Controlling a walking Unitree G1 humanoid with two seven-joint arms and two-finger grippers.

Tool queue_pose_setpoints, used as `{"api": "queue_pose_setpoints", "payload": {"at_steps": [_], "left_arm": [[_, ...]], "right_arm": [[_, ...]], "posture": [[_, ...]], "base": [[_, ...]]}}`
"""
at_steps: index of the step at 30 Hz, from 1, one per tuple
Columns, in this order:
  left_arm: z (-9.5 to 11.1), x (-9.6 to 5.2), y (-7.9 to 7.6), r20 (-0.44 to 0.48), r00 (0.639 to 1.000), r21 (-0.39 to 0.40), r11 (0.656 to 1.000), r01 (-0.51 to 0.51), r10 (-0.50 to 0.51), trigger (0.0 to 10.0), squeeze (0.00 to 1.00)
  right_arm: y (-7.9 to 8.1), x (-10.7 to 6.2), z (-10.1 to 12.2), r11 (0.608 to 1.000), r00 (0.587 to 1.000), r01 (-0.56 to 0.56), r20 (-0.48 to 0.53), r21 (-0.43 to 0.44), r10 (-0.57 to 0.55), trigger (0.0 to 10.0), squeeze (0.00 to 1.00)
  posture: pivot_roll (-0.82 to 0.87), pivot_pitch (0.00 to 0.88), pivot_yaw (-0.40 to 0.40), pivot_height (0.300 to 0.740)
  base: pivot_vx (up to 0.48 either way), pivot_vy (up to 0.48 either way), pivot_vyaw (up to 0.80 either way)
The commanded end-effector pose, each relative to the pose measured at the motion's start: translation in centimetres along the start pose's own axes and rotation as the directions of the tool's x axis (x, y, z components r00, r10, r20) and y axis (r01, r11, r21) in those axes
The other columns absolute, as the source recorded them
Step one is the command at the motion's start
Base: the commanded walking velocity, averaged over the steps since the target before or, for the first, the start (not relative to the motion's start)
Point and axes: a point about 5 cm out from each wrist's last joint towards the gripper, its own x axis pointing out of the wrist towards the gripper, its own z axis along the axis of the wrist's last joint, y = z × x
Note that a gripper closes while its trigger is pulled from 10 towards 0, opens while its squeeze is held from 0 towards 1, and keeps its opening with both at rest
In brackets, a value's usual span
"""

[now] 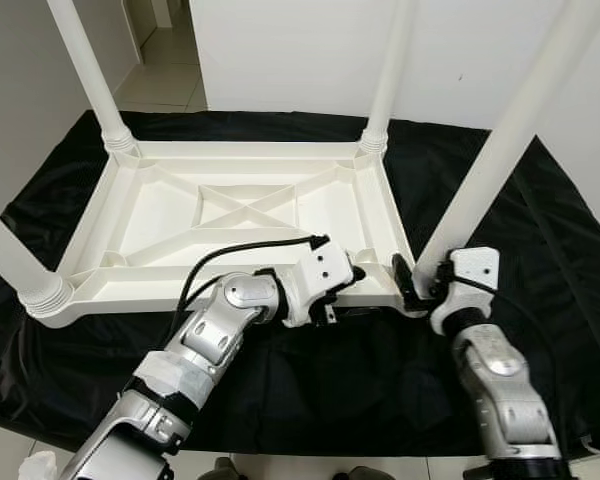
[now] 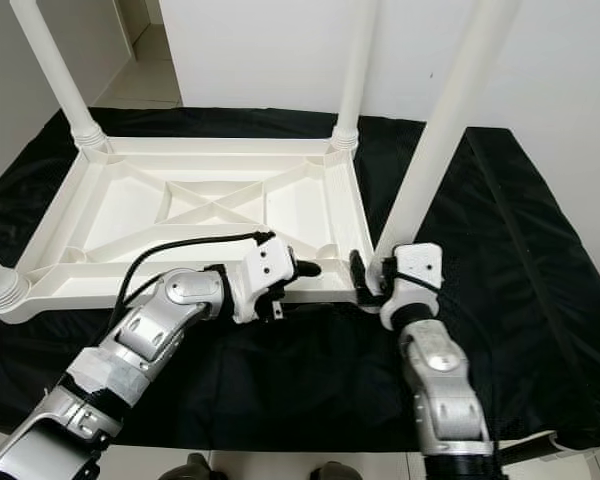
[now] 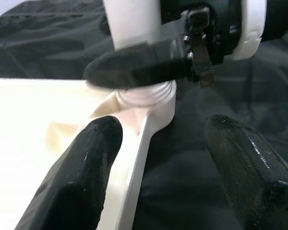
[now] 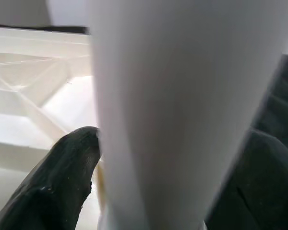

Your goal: Building children table

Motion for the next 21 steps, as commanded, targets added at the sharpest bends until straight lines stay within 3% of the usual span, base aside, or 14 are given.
{"api": "queue_pose_setpoints", "payload": {"at_steps": [1, 8, 9, 21], "left_arm": [[-0.1, 0.1, 0.1, -0.014, 1.000, 0.016, 1.000, -0.009, 0.009, 10.0, 0.00], [0.0, 0.2, 0.2, -0.012, 1.000, 0.018, 1.000, -0.010, 0.010, 10.0, 0.00], [0.1, 0.1, 0.3, -0.010, 1.000, 0.019, 1.000, -0.012, 0.012, 10.0, 0.00], [0.1, 0.0, 0.3, -0.009, 1.000, 0.017, 1.000, -0.021, 0.021, 10.0, 0.00]], "right_arm": [[-0.2, 0.4, 0.1, 0.999, 0.999, -0.045, 0.009, -0.013, 0.045, 10.0, 0.00], [-0.3, 1.1, -0.1, 0.991, 0.991, -0.132, -0.011, -0.021, 0.132, 9.9, 0.00], [-0.2, 1.3, -0.5, 0.985, 0.985, -0.171, -0.036, -0.026, 0.170, 0.0, 0.00], [0.0, 1.2, -1.6, 0.970, 0.968, -0.243, -0.074, -0.010, 0.242, 0.0, 0.00]], "posture": [[-0.05, 0.000, 0.013, 0.740], [-0.04, 0.000, 0.012, 0.740], [-0.04, 0.000, 0.010, 0.740], [-0.03, 0.000, 0.005, 0.740]], "base": [[0.000, 0.000, 0.00], [0.000, 0.000, 0.00], [0.000, 0.000, 0.00], [0.000, 0.000, 0.00]]}}
